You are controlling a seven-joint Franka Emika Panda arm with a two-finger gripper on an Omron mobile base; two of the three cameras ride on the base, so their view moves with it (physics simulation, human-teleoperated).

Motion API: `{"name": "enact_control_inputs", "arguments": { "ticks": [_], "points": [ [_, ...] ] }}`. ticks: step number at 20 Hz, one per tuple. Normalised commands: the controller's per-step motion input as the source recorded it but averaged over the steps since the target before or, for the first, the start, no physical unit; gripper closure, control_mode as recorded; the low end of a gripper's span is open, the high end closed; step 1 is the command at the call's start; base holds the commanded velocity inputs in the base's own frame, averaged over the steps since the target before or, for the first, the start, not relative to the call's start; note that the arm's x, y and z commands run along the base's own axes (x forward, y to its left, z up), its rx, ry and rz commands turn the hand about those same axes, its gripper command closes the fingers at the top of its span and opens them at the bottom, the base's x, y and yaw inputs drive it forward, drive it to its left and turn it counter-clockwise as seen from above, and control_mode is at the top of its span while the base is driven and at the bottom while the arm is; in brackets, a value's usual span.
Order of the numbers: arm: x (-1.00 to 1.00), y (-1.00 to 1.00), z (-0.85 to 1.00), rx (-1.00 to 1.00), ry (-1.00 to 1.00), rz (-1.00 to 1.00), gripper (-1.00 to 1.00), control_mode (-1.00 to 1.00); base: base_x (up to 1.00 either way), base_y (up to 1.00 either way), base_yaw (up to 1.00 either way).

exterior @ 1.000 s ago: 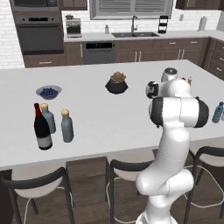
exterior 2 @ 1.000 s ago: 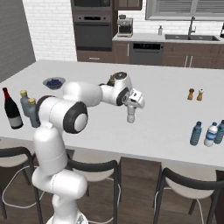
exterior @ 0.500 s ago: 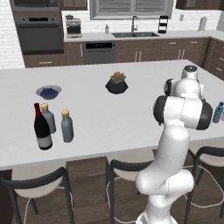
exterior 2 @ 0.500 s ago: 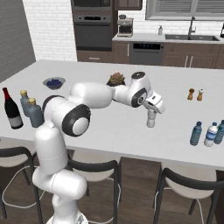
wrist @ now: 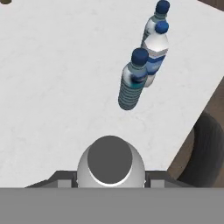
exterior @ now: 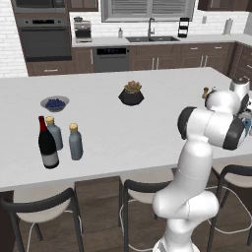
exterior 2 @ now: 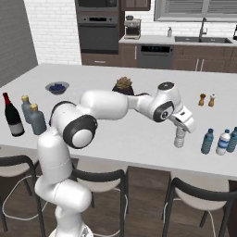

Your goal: Move the plastic bottles in the middle to the plastics group, and the glass bottles in the middle to the glass group.

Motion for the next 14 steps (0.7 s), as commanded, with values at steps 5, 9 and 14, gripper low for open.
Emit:
{"name": "enact_control_inputs", "arguments": {
  "ticks": [5, 9, 14],
  "points": [
    [-0.09, -0.34, 0.0, 0.0, -0.01, -0.01, 1.0, -1.0, 0.0, 0.0, 0.0],
    [0.21, 0.0, 0.0, 0.0, -0.01, 0.0, 1.0, -1.0, 0.0, 0.0, 0.0],
    [0.12, -0.01, -0.06, -0.02, 0.0, 0.0, 1.0, -1.0, 0.0, 0.0, 0.0]
  ]
}}
